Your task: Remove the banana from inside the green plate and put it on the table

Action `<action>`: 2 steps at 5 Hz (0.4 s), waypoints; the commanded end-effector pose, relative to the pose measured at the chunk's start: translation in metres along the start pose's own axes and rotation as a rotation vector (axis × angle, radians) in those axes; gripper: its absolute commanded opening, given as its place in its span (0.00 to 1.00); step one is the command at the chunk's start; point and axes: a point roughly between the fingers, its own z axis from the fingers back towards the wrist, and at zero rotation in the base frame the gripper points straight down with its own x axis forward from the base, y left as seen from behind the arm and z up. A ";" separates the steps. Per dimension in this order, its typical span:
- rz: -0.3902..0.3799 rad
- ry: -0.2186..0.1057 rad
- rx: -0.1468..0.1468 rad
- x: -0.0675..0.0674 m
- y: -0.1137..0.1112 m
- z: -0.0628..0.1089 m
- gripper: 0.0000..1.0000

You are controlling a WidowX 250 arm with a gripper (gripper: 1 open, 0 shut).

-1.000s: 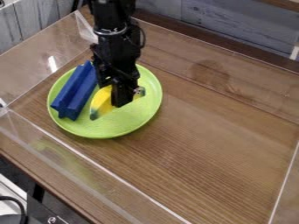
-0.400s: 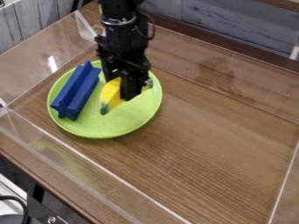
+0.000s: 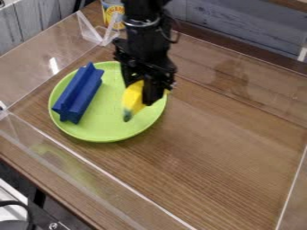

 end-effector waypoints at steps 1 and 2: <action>0.022 -0.084 0.018 0.014 -0.011 0.021 0.00; 0.028 -0.089 0.015 0.015 -0.016 0.022 0.00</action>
